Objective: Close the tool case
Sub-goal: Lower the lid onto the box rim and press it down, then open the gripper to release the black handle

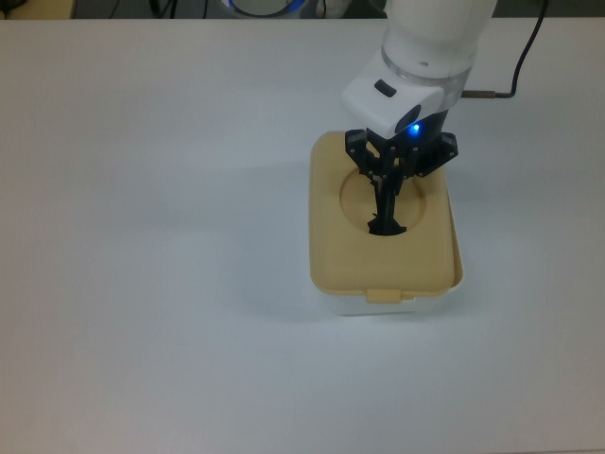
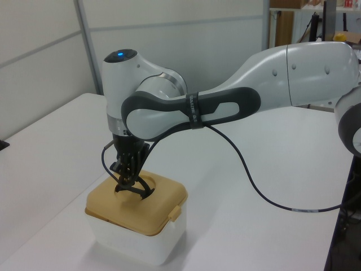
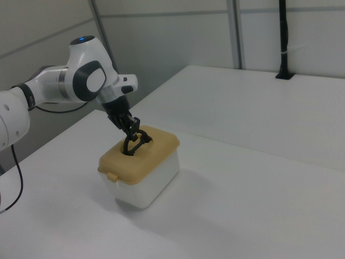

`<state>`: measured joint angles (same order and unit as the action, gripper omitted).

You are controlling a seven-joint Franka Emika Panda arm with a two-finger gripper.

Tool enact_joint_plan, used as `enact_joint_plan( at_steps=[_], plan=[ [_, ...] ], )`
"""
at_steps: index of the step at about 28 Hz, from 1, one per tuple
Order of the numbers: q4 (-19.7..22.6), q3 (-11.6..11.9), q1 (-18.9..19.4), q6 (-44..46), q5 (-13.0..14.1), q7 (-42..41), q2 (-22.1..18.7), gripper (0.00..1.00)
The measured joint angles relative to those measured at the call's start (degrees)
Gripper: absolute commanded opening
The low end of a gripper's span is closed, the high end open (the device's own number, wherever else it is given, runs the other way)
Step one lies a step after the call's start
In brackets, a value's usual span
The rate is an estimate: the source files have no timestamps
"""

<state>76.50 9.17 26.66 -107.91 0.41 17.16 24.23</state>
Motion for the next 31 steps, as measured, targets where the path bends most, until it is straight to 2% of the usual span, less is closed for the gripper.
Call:
enact_joint_plan(
  at_steps=[2,3,4,20,31],
  plan=[
    [0.0,-0.1,0.0,0.0,0.0,0.3,0.2,0.80],
    [0.0,-0.1,0.1,-0.1,0.0,0.4,0.4,0.92],
    [0.0,-0.1,0.1,-0.1,0.0,0.6,0.5,1.00],
    [-0.1,-0.1,0.6,2.0,-1.0,1.2,0.2,1.00],
    [-0.8,0.0,-1.6,10.6,-1.0,-3.0,-5.1,1.00]
  ],
)
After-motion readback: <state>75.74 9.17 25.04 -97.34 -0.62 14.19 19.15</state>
